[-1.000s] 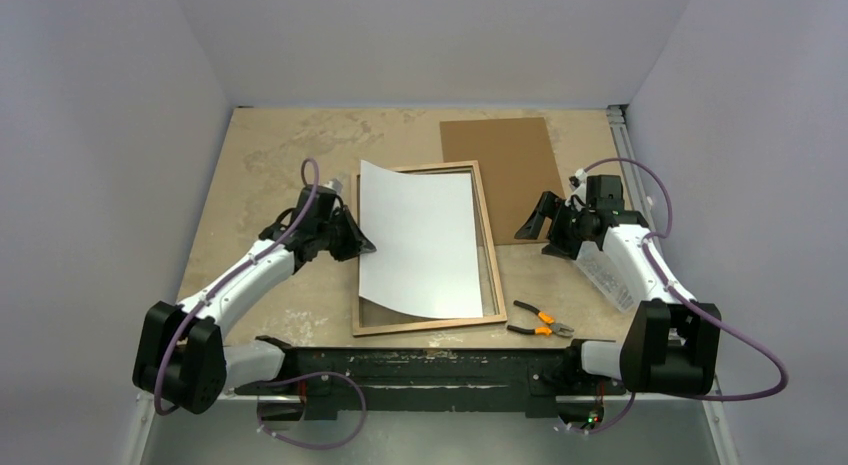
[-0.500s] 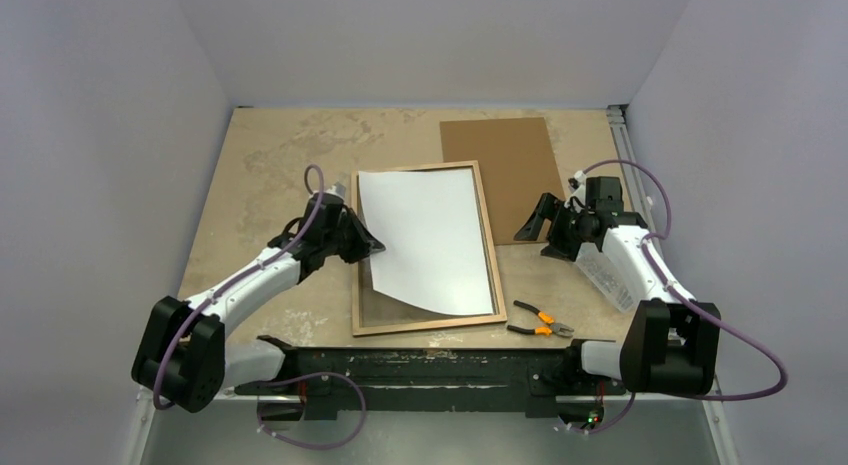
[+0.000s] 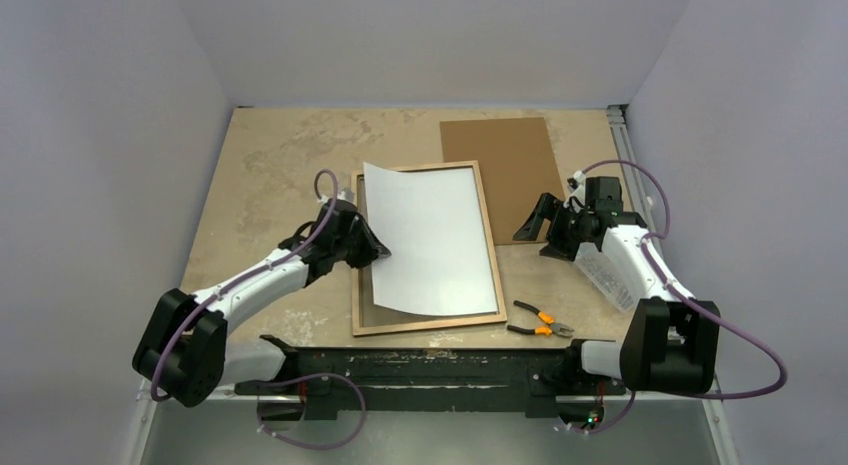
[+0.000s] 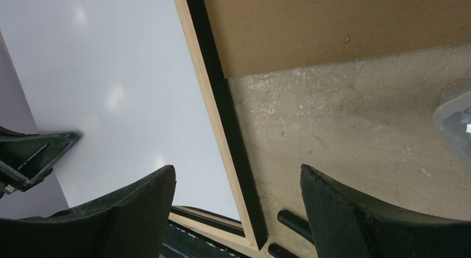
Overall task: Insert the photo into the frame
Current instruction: Adjust the photo in the photo frame, then adjust the photo frame at the center of the board.
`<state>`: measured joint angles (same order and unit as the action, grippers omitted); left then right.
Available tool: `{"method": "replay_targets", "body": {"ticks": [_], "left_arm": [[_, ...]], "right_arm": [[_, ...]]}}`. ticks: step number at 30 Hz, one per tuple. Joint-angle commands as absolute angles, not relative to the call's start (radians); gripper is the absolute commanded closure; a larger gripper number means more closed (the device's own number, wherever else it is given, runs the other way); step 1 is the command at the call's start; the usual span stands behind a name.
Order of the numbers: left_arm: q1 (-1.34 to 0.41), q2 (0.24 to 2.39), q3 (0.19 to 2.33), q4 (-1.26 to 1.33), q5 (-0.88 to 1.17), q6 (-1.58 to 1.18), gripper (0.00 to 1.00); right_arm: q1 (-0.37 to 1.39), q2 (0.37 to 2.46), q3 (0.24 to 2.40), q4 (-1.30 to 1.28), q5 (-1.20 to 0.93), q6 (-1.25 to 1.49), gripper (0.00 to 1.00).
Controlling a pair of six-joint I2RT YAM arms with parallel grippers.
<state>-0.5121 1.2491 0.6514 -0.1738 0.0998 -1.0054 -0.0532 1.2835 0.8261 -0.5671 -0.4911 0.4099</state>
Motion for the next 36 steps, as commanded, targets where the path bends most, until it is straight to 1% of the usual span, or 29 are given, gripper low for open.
{"method": "replay_targets", "body": {"ticks": [1,2,4,7,8,14,19,21,24,31,36], "left_arm": [[-0.516,1.261,0.716,-0.231,0.055,-0.961,0.73],[-0.518,1.267,0.731,-0.259,0.047,-0.948,0.59],[-0.522,1.282,0.773,-0.321,0.022,-0.921,0.36],[-0.535,1.313,0.835,-0.427,-0.03,-0.879,0.24],[-0.545,1.323,0.87,-0.466,-0.055,-0.868,0.22],[-0.597,1.358,0.992,-0.677,-0.251,-0.823,0.18],[-0.647,1.39,1.08,-0.871,-0.474,-0.855,0.17],[-0.656,1.393,1.098,-0.913,-0.51,-0.864,0.17],[-0.656,1.373,1.083,-0.877,-0.48,-0.86,0.18],[-0.655,1.282,0.999,-0.703,-0.315,-0.823,0.18],[-0.655,1.259,1.007,-0.7,-0.295,-0.813,0.19]], "right_arm": [[-0.052,1.286,0.821,-0.546,-0.516,0.394,0.18],[-0.051,1.287,0.821,-0.546,-0.516,0.391,0.18],[-0.05,1.295,0.826,-0.551,-0.514,0.381,0.18],[-0.046,1.304,0.829,-0.558,-0.513,0.369,0.19],[-0.044,1.307,0.828,-0.557,-0.514,0.367,0.19],[-0.008,1.337,0.819,-0.545,-0.496,0.372,0.18],[0.089,1.383,0.824,-0.523,-0.447,0.395,0.19],[0.131,1.404,0.824,-0.498,-0.433,0.419,0.19],[0.185,1.441,0.825,-0.447,-0.438,0.464,0.2],[0.307,1.565,0.888,-0.374,-0.425,0.536,0.21],[0.386,1.655,0.953,-0.34,-0.419,0.575,0.22]]}}
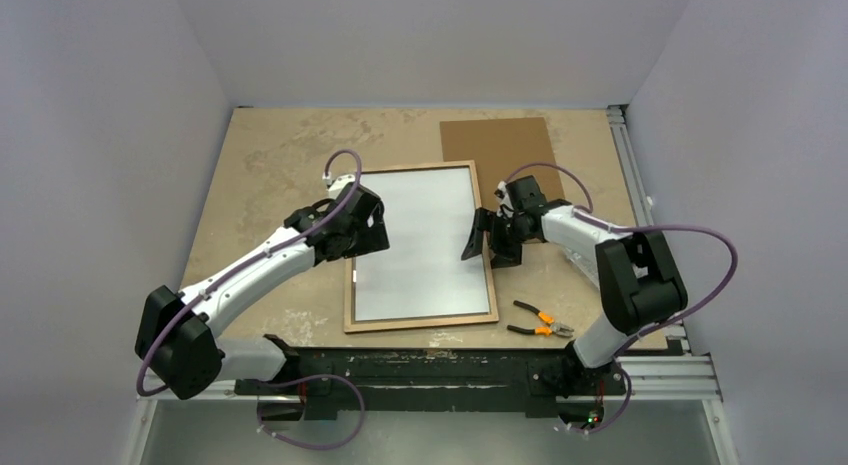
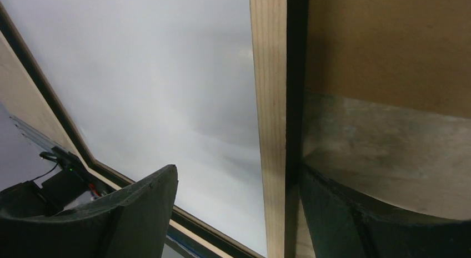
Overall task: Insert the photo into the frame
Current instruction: Adjust the photo frame at the center of the board.
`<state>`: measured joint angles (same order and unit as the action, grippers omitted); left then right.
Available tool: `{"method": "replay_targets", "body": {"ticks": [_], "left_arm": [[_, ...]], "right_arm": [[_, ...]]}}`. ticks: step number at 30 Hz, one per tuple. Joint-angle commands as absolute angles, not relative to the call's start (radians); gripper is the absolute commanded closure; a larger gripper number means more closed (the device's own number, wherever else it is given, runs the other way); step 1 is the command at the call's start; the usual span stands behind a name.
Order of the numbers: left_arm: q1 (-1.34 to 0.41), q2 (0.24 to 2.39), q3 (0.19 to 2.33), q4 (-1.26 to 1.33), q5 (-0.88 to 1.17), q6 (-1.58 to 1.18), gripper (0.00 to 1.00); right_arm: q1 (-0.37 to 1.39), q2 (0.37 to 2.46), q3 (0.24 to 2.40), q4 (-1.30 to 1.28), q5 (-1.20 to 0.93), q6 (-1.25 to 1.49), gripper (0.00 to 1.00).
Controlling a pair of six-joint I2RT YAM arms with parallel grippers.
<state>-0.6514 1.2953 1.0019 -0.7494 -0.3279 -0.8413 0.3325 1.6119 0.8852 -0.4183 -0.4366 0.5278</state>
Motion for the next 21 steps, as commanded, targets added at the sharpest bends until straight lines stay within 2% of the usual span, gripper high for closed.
{"method": "replay_targets", "body": {"ticks": [1,21], "left_arm": [[-0.655,1.251,1.006,-0.7,-0.293,-0.813,0.19],[-0.651,1.181,0.987,-0.694,-0.287,-0.807,0.19]], "right_arm": [[0.405,1.667,0.969,-0.338,-0.414,0.583,0.22],[0.634,1.901,1.232,-0.314,-0.357,0.67,0.23]]}}
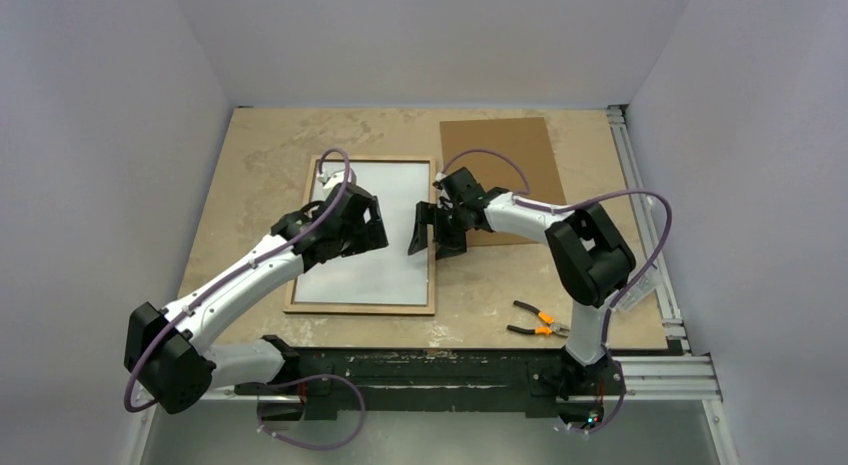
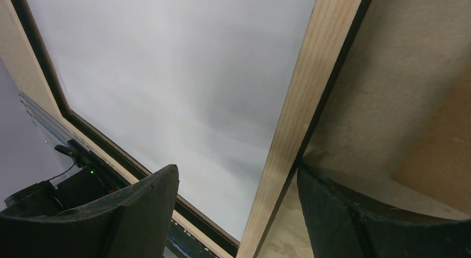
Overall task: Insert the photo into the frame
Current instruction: Adjust the photo frame at the center of the board, then move the photo frame item to the center of the board.
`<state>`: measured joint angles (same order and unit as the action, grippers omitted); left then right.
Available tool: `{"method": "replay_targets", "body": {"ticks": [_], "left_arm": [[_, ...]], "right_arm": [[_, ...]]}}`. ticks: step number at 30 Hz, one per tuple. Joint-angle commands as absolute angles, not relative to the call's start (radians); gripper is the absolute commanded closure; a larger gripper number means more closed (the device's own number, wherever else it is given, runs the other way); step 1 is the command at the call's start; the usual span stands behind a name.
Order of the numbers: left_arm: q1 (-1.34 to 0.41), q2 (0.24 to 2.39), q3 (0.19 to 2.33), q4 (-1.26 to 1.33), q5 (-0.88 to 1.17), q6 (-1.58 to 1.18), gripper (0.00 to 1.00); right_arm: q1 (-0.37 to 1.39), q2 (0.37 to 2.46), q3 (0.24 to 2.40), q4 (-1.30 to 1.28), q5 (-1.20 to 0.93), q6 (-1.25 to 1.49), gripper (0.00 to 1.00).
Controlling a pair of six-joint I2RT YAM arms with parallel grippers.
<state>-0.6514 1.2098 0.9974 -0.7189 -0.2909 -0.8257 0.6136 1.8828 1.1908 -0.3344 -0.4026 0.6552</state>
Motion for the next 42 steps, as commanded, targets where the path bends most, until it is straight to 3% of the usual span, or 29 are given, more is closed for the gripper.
{"method": "replay_targets", "body": {"ticks": [1,14,29,37,42], "left_arm": [[-0.651,1.179,0.987,-0.694,-0.287,-0.806,0.19],[-0.643,1.178,0.958,-0.586,-0.167,-0.798,0.19],[-0.657,1.449,1.115,-0.422,0.129,-0.776,0.14],[-0.696,1.642,1.288,-0.42,0.214,-0.804,0.01],[-0.706,1.754,1.414,-0.44,0.221,-0.822,0.0]], "right_arm": [[0.634,1.902,1.235,-0.315,-0.353,0.67,0.23],[0.586,1.766,1.247,-0.432,-0.294,0.61,0.2],[0.068,1.551,1.194,-0.606,-0.328,0.403,0.15],[-0.152,1.585,1.221,-0.656,-0.31,0.347,0.13],[-0.211,1.646,1.256,-0.664,-0.236,0.356,0.12]]}}
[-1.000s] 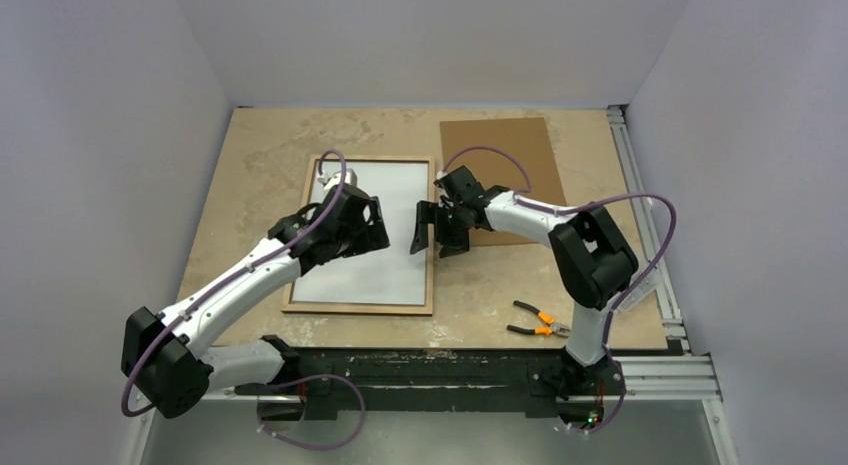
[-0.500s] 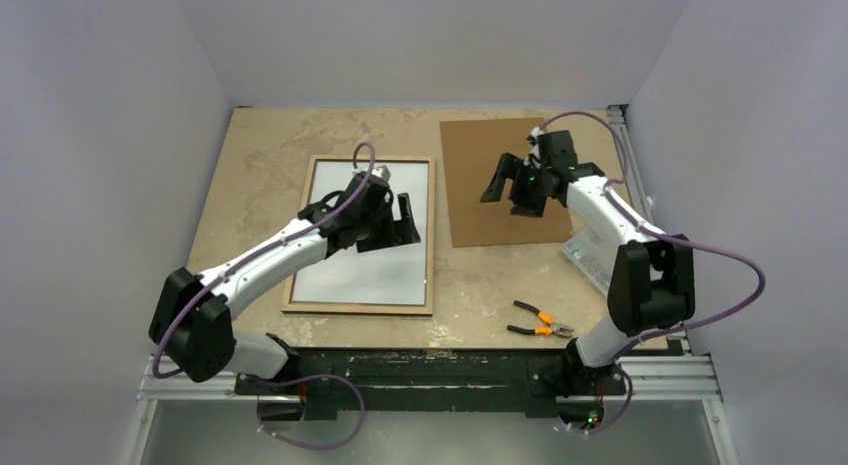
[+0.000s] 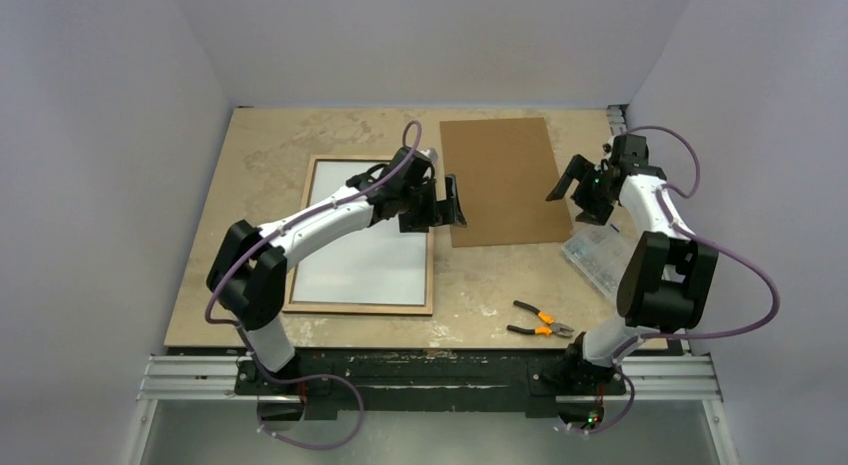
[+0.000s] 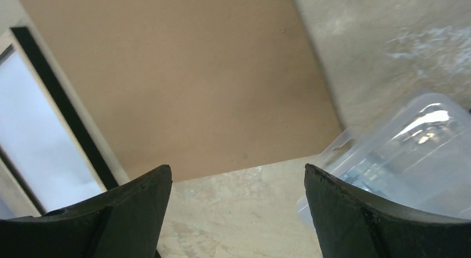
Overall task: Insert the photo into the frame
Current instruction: Move the photo frame item to the center of the board.
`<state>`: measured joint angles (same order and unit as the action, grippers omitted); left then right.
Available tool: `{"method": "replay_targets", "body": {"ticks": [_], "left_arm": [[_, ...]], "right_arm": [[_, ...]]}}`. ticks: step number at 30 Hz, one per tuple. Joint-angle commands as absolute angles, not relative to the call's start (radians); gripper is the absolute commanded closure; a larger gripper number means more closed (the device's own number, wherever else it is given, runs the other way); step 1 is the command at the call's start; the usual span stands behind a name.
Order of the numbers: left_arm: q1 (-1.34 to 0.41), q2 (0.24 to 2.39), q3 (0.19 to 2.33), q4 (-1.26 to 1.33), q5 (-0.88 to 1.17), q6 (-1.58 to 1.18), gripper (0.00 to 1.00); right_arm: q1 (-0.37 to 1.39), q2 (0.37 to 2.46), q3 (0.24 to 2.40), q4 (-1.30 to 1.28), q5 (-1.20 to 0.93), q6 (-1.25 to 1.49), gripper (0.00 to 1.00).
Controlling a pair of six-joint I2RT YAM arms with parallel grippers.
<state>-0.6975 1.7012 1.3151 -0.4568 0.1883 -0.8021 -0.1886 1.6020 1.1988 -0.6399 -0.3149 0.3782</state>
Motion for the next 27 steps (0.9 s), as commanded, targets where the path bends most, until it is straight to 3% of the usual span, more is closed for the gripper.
{"method": "replay_targets", "body": {"ticks": [1,9,27], "left_arm": [[-0.706,1.776,1.434,-0.444,0.22,-0.824,0.0],[-0.706,1.937,1.552,-0.421,0.255,-0.815,0.0],[-0.707,2.236,1.838,-0.588,0.174,-0.809,0.02]], "right_arm": [[-0.212,1.657,1.265,-0.664,-0.209,0.36,0.12],[-0.211,1.792,1.337,-0.649,-0.088,0.38,0.12],[-0.21,1.975,1.426,-0.658,-0.103,0.381,0.14]]}}
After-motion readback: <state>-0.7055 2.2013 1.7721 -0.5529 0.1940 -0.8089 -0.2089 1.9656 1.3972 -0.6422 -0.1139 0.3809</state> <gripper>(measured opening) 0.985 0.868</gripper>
